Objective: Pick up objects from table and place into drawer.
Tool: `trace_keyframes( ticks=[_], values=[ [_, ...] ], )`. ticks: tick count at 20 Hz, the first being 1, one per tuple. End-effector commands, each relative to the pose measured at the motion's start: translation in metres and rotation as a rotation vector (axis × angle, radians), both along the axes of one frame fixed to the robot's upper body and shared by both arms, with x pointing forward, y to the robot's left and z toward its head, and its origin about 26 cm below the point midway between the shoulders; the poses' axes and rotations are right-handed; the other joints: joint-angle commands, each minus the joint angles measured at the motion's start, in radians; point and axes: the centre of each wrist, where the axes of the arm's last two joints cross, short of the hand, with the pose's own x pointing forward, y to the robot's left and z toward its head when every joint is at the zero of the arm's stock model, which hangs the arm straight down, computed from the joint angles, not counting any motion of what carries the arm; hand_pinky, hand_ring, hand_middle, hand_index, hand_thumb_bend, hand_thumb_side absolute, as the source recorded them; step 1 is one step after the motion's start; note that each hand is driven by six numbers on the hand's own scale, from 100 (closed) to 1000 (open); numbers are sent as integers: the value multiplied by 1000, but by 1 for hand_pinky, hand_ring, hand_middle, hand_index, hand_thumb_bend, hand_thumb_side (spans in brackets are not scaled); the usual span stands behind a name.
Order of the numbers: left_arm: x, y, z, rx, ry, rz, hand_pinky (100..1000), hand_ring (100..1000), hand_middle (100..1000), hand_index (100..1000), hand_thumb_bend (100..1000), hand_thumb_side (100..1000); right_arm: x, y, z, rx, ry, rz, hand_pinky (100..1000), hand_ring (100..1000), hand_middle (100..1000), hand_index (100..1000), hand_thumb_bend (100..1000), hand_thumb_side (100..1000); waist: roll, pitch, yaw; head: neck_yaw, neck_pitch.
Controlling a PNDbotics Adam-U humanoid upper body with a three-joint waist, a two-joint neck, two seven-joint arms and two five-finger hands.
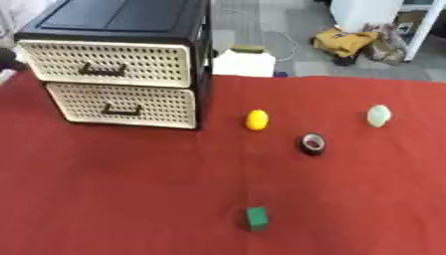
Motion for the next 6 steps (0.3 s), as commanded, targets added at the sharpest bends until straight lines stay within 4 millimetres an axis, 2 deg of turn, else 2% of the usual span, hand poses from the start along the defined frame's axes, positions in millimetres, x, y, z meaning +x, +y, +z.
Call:
trace_keyframes(
  ticks=[1, 6],
  values=[
    [-3, -2, 7, 11, -48, -4, 524, 544, 644, 867, 119, 1000, -2, 0, 8, -32, -31, -3, 702, 621, 580, 742, 100, 594, 0, -19, -2, -3, 13],
    [-3, -2, 7, 12, -65, -7, 523, 544, 644, 863, 117, 1000, -2, 1, 6, -32, -23, -5, 689, 608, 564, 737, 100, 582, -2, -18, 0, -4, 7]
  ],
)
